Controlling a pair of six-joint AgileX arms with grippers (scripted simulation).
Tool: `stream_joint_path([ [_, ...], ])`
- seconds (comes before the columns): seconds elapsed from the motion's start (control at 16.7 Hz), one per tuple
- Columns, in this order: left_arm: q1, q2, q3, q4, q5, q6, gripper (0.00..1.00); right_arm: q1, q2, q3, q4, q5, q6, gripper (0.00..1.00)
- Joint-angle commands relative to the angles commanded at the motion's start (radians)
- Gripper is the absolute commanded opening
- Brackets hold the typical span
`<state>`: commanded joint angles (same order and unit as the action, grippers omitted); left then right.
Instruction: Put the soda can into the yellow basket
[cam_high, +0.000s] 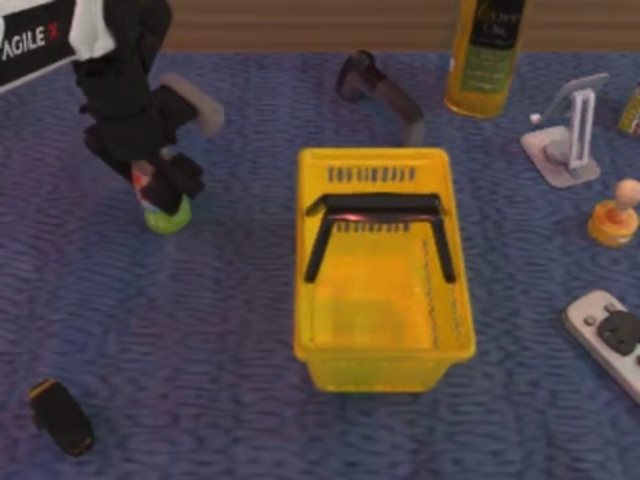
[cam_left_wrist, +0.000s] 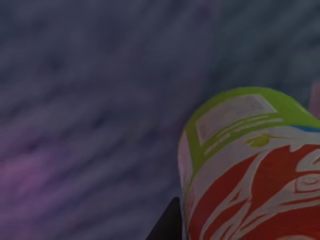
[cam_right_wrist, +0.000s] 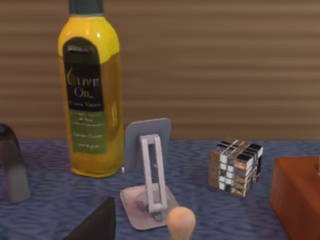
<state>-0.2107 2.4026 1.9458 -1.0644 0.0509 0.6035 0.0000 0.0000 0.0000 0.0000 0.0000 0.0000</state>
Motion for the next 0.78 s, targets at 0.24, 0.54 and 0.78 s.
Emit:
stream_joint_path([
  [0.24,-0.015,-0.026,-0.063,0.215,0.153,-0.065,0.0,0.0,0.0,0.0,0.0,0.0,0.0,1.0],
  [0.54,-0.042,-0.067,-0.204,0.644,0.442,-0.195,0.0,0.0,0.0,0.0,0.0,0.0,0.0,1.0],
  [0.78,-0.067,-0.115,-0.353,1.06,0.702,-0.322,0.0,0.0,0.0,0.0,0.0,0.0,0.0,1.0],
])
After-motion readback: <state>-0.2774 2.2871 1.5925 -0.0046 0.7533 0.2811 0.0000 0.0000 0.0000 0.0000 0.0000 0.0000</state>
